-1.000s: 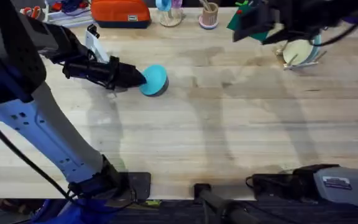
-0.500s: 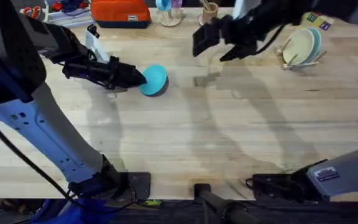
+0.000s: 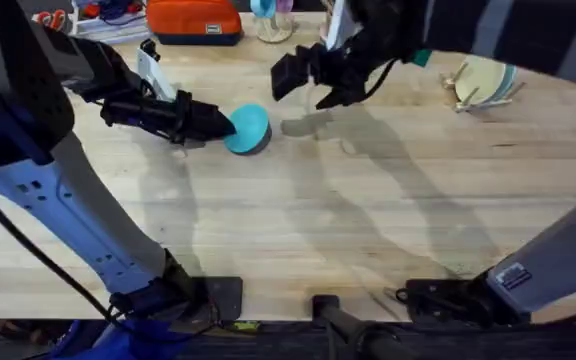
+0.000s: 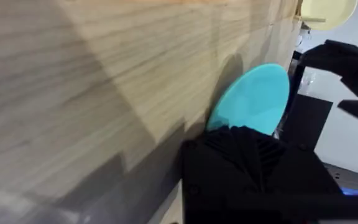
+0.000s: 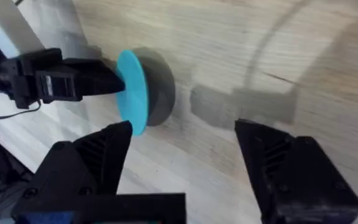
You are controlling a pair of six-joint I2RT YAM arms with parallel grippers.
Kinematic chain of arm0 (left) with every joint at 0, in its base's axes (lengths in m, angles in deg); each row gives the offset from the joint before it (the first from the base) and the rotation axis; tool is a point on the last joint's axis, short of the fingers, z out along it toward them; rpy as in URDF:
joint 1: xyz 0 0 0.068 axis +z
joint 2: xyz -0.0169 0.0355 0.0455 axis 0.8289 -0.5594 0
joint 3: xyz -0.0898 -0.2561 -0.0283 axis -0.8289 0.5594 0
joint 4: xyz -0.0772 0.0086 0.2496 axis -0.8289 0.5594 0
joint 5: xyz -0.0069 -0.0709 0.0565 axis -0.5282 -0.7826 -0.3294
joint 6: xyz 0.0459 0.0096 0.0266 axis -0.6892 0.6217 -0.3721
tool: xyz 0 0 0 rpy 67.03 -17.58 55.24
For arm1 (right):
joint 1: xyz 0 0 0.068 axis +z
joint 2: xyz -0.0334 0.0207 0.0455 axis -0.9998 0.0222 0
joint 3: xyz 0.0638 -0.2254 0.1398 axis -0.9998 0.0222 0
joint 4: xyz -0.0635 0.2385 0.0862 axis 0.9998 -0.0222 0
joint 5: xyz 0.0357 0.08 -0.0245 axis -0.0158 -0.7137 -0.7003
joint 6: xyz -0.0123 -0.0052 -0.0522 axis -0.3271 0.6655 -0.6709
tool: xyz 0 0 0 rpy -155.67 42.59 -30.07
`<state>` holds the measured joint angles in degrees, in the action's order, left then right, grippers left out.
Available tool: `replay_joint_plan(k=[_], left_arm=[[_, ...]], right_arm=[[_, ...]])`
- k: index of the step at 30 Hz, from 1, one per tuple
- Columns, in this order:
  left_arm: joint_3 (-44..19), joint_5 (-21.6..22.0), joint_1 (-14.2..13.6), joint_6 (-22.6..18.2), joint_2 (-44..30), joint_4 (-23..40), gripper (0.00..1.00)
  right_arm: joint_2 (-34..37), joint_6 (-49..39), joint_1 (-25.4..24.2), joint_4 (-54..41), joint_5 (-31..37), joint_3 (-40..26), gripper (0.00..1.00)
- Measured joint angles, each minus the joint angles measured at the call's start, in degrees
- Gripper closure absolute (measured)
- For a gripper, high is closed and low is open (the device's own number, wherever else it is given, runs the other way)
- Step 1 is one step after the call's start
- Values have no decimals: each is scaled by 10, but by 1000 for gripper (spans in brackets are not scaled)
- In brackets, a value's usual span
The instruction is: Pick up the plates from the table one by one and place each into a slot on the dish rack.
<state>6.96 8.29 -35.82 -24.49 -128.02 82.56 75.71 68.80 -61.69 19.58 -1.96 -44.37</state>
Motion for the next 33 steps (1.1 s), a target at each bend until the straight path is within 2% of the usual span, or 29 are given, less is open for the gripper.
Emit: replay_joint_plan(k=[12, 22, 33], left_arm=[[0, 0, 0, 0, 0, 0, 960], [0, 0, 0, 0, 0, 0, 960], [0, 0, 0, 0, 0, 0, 961]], right_arm=[[36, 32, 51, 54, 0, 0, 7], [45, 53, 72, 100, -1, 0, 9], [94, 72, 93, 136, -2, 0, 15]])
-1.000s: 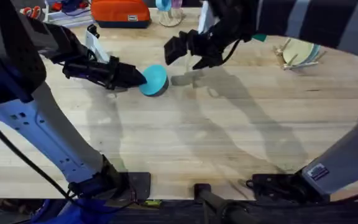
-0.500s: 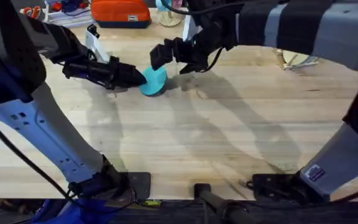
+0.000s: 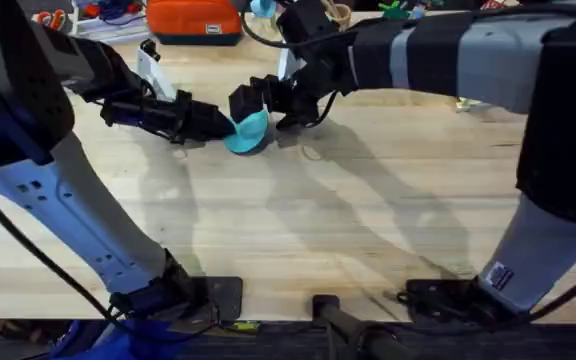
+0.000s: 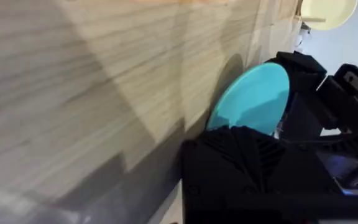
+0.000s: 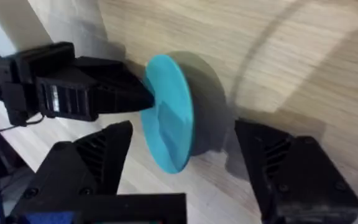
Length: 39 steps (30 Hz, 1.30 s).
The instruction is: Pick up the plates from the table one by one and place each into a slot on the dish rack.
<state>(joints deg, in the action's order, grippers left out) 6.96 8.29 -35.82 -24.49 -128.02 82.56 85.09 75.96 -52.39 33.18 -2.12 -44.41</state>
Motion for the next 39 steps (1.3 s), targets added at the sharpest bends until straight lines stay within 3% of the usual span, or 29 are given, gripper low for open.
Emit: replay_joint_plan(k=[4, 9, 11, 14, 15, 39], left_arm=[[0, 0, 0, 0, 0, 0, 961], [0, 0, 0, 0, 0, 0, 961], [0, 0, 0, 0, 0, 0, 961], [0, 0, 0, 0, 0, 0, 961], [0, 0, 0, 0, 0, 0, 961], [-4, 6, 2, -5, 0, 14, 961]], right_arm=[[2, 2, 0, 4, 0, 0, 64], [5, 5, 1, 4, 0, 0, 300], [4, 6, 2, 3, 0, 0, 465], [4, 8, 2, 5, -4, 0, 914], [4, 12, 1, 5, -11, -2, 953], [4, 13, 0, 7, -19, -6, 973]])
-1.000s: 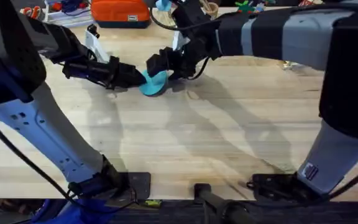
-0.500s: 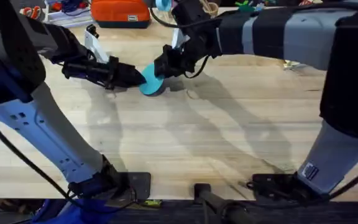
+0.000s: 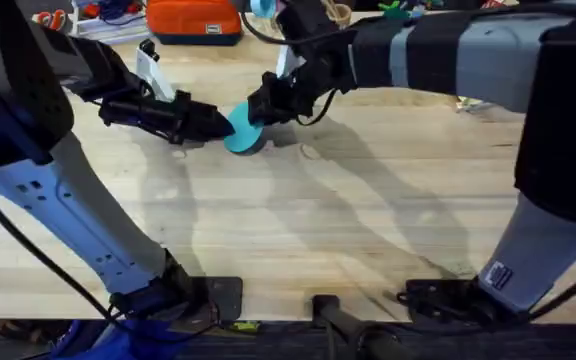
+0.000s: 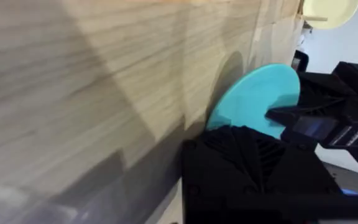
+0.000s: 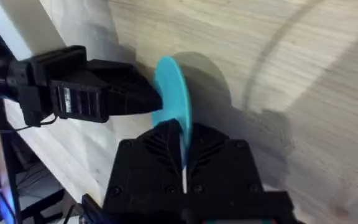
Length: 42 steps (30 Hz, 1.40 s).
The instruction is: Pick up the plates from the table one by one and place each into a slot on the dish rack.
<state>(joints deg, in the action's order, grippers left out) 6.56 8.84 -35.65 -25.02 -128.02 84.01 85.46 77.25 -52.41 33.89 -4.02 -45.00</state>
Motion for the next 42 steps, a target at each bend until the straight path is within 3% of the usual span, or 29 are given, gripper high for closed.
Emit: replay_joint_plan(k=[7, 25, 35, 42], left_arm=[[-5, 42, 0, -17, 31, 27, 960], [-5, 129, 0, -25, 304, 124, 960], [-5, 171, -1, -24, 465, 173, 960], [-5, 207, -1, 2, 557, 205, 960]], right_arm=[[0, -31, 1, 0, -6, 0, 973], [-72, -178, 3, -67, 17, 0, 973], [-166, -256, 3, -142, 88, 0, 973], [-244, -294, 0, -153, 122, 0, 973]])
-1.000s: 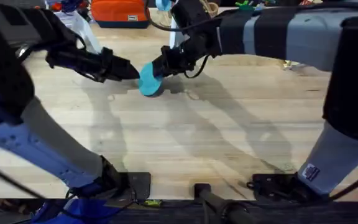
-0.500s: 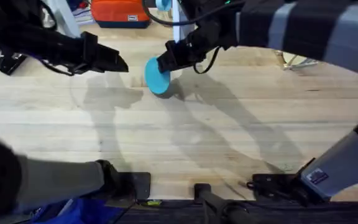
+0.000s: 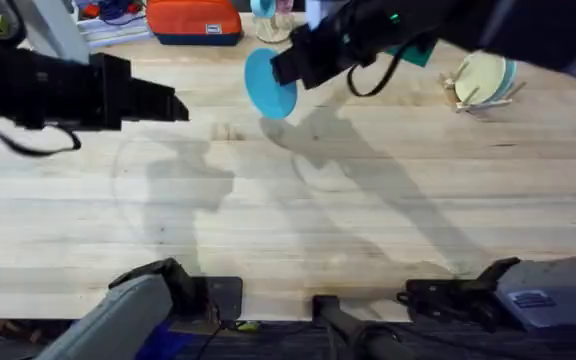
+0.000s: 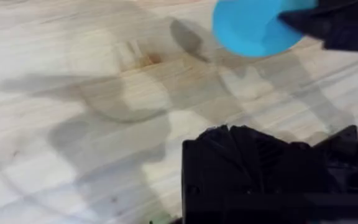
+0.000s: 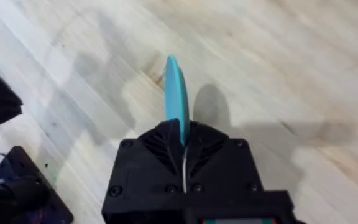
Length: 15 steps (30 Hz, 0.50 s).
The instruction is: Pick up the plates from the table one by one and place each into a slot on the dish rack.
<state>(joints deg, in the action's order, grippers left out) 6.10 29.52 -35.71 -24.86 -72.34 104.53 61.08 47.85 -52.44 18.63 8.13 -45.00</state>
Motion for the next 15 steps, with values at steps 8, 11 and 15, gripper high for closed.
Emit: replay_joint_plan(k=[8, 11, 15], left_arm=[[0, 58, 0, 37, 95, 23, 960], [0, 73, 0, 48, 122, 30, 960], [0, 88, 0, 57, 156, 42, 961]], right_arm=[[-81, -54, -6, -51, 79, 0, 973], [-108, -73, -6, -75, 116, 0, 973], [-138, -89, -6, -96, 161, 0, 973]])
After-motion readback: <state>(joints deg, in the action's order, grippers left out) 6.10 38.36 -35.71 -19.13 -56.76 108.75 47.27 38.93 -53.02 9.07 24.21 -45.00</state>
